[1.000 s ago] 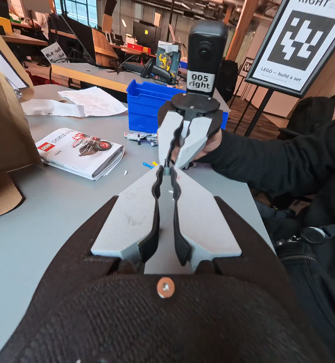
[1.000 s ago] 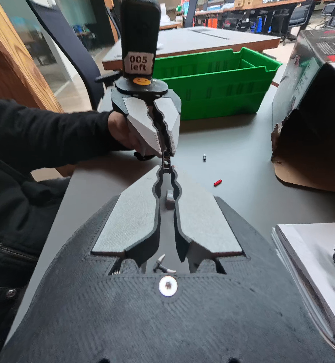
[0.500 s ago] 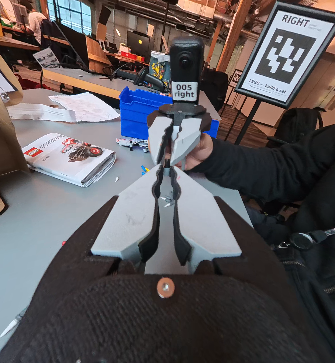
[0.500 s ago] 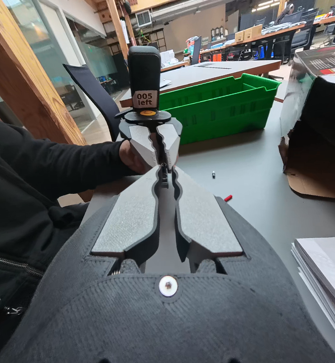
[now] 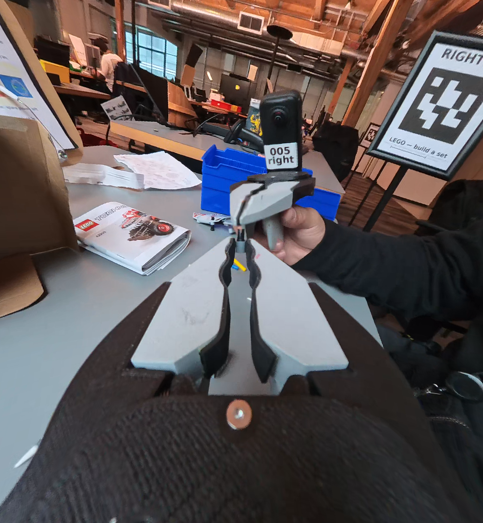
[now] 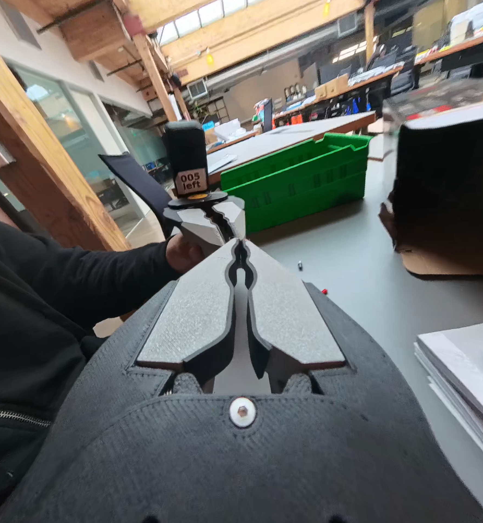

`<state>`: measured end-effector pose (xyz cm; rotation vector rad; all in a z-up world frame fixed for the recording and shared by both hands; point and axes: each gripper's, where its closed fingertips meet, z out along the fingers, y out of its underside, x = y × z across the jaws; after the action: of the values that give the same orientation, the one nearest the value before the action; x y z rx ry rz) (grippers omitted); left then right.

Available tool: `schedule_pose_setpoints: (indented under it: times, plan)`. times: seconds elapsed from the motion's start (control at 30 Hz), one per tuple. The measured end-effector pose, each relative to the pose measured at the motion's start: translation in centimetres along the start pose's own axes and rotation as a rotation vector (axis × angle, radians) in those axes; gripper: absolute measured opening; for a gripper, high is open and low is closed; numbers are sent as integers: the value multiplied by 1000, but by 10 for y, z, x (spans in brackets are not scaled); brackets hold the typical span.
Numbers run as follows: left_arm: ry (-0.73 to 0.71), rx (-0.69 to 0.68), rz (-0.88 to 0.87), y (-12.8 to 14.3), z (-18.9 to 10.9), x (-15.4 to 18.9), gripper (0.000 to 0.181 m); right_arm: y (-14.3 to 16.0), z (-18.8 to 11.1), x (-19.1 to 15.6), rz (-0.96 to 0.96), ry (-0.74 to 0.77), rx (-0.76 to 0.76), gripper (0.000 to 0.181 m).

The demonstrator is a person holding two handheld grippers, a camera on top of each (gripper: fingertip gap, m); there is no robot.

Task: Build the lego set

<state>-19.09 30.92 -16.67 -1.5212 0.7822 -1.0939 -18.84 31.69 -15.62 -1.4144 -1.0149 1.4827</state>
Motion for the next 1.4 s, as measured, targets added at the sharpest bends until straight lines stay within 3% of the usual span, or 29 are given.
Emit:
schedule_pose_setpoints:
  times: [0.07,0.2,0.27,0.33,0.43,0.5,0.6,0.7,0.93,1.2,1.4]
  plan:
    - [23,18,-43,-2,-1,0,5,-7,-5,-5,-37,-26,27,0]
    - [60,52,-124,-5,-4,-2,5,9,1,-12,-118,-35,-87,19]
    - [74,44,-117,-4,-4,0,5,11,4,-11,-134,-16,-92,16]
    - [79,33,-120,-2,-2,2,5,11,5,-15,-156,-25,-96,0]
    - [78,44,-96,-5,-3,4,5,11,4,-8,-174,23,-96,0]
    - [111,59,-113,-8,-5,7,5,7,1,-6,-143,17,-76,18]
    - [126,94,-171,-12,-7,4,5,9,2,-15,-131,-51,-87,12]
    - [128,112,-182,-14,-9,2,5,16,7,-14,-176,-17,-126,2]
    - [137,72,-169,-8,-5,6,5,13,4,-11,-168,-3,-113,14]
    - [144,91,-162,-12,-6,8,5,17,9,-15,-162,-24,-125,5]
    - [136,147,-154,-21,-9,7,5,5,10,-18,0,-96,-18,4]
